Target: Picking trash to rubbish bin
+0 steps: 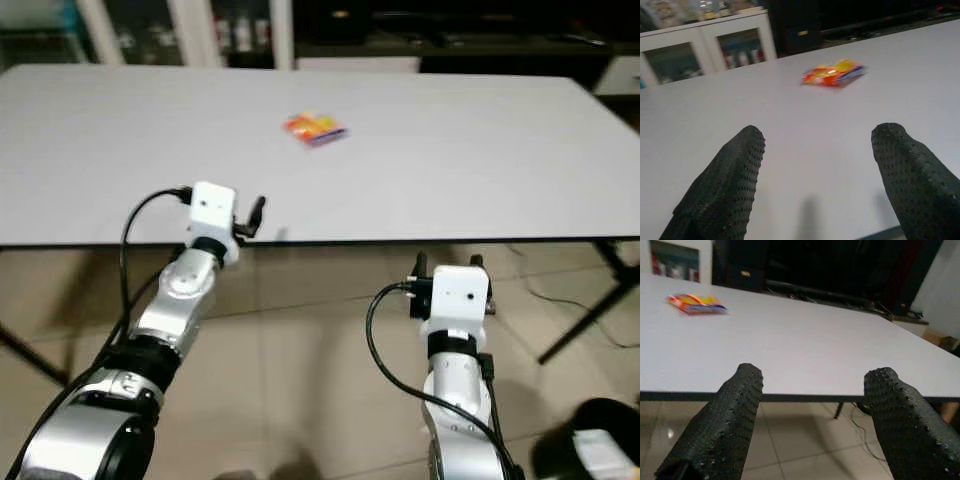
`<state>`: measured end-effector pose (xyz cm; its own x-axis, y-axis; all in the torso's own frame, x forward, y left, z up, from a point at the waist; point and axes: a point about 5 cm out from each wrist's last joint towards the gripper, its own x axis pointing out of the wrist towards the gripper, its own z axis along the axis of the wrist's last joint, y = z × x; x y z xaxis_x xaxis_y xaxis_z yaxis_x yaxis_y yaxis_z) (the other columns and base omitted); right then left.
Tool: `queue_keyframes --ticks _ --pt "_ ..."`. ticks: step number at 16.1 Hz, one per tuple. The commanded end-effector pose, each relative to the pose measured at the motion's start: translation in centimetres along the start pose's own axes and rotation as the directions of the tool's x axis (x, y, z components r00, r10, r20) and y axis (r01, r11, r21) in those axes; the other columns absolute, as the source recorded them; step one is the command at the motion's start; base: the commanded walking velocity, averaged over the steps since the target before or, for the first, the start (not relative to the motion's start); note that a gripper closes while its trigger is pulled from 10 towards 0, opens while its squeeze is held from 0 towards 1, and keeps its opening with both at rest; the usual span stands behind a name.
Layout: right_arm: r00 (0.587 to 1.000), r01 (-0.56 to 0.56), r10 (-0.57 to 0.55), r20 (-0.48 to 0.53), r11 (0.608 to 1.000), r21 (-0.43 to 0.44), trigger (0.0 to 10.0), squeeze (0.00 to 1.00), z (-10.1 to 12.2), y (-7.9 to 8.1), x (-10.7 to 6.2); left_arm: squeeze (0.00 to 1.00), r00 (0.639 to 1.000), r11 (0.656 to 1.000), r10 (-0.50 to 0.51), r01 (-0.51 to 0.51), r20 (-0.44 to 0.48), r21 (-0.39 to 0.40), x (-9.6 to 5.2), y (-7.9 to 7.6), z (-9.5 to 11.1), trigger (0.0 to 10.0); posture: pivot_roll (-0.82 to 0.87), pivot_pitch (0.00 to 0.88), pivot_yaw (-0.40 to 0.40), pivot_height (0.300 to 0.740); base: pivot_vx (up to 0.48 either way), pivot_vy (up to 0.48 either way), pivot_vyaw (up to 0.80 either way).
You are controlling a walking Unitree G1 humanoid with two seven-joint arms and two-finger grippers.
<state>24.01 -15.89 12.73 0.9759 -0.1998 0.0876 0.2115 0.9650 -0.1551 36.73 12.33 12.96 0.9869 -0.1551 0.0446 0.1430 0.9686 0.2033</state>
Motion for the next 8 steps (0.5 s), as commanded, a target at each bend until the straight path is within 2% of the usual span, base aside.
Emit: queue_keyframes --ticks 1,6,8 --pt "1.000 0.022 -0.022 -0.010 1.000 -0.011 10.0 0.00 -0.25 -0.76 -0.10 0.00 0.999 0.999 -0.032 0.032 0.009 -0.005 0.21 -1.29 0.39 10.0 0.09 0.067 -0.016 0.740 0.000 0.341 0.00" --pt "1.000 0.016 -0.016 -0.005 1.000 -0.011 10.0 0.00 -0.26 -0.63 0.01 0.00 1.000 1.000 -0.006 0.006 0.021 -0.003 0.36 -0.76 0.65 10.0 0.10 0.066 -0.016 0.740 0.000 0.374 0.00" --pt "1.000 0.018 -0.018 -0.003 1.000 -0.012 10.0 0.00 -0.26 -0.64 0.05 0.00 1.000 1.000 -0.005 0.005 0.020 0.000 0.37 -0.65 0.64 10.0 0.10 0.065 -0.012 0.740 0.000 0.129 0.00"
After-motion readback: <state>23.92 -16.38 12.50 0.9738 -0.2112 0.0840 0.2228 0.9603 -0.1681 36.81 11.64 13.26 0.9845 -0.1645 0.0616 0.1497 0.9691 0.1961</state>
